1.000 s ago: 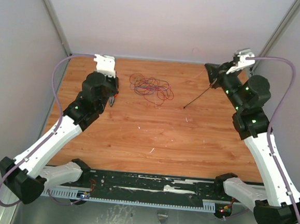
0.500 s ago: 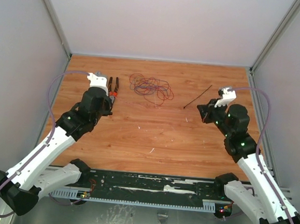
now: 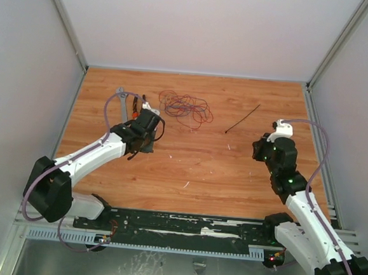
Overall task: Zip-tie the wires
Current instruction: Place the cable at the center of the board.
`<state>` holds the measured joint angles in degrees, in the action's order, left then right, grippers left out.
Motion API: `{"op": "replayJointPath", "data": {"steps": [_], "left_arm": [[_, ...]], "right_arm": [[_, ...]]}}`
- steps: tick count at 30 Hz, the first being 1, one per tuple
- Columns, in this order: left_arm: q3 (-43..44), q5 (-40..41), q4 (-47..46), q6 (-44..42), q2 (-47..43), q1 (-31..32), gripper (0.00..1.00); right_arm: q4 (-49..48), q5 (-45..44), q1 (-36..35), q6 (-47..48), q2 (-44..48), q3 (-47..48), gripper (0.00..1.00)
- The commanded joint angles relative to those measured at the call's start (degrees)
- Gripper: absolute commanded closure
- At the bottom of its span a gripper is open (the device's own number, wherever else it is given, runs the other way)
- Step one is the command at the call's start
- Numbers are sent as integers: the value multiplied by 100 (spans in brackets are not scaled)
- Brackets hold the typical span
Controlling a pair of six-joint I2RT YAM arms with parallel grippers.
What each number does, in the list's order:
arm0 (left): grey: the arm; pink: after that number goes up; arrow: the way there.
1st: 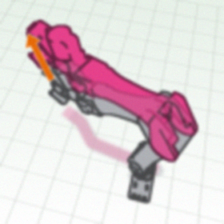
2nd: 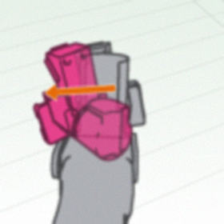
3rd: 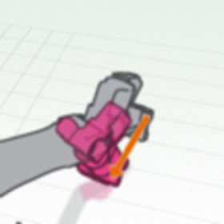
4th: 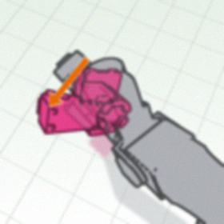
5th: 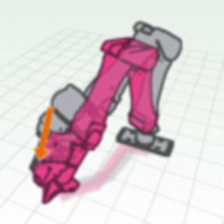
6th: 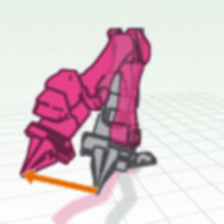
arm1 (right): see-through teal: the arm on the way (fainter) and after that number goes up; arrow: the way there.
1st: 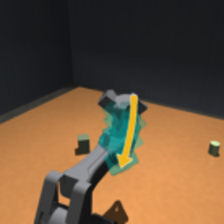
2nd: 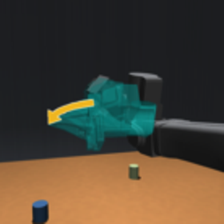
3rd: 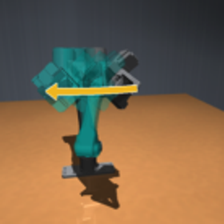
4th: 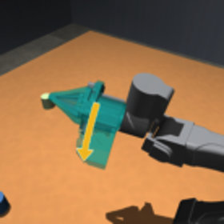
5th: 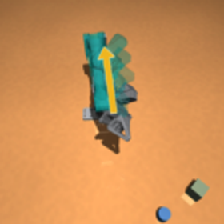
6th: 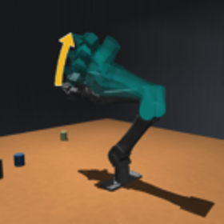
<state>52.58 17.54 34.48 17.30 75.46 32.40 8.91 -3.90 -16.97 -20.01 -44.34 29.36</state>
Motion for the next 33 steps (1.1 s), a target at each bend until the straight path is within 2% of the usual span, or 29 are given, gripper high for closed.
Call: {"op": "replayJointPath", "data": {"steps": [1,7,15,22,33], "left_arm": [[47,-45,-167,-106,173,47,96],[234,130,-232,-328,919,64,96],[404,291,-467,-383,1685,157,96],[396,384,-759,-289,2251,337,92],[313,355,-908,-289,2463,476,76]], "right_arm": [[-380,-938,473,-115,-124,-188,100],[-942,-1648,1406,90,-635,-332,100],[-1672,-1548,2520,117,-1310,-703,100],[-2243,-1955,2620,123,-1812,-754,100],[-2704,-2063,2819,95,-2589,-608,100]]}}
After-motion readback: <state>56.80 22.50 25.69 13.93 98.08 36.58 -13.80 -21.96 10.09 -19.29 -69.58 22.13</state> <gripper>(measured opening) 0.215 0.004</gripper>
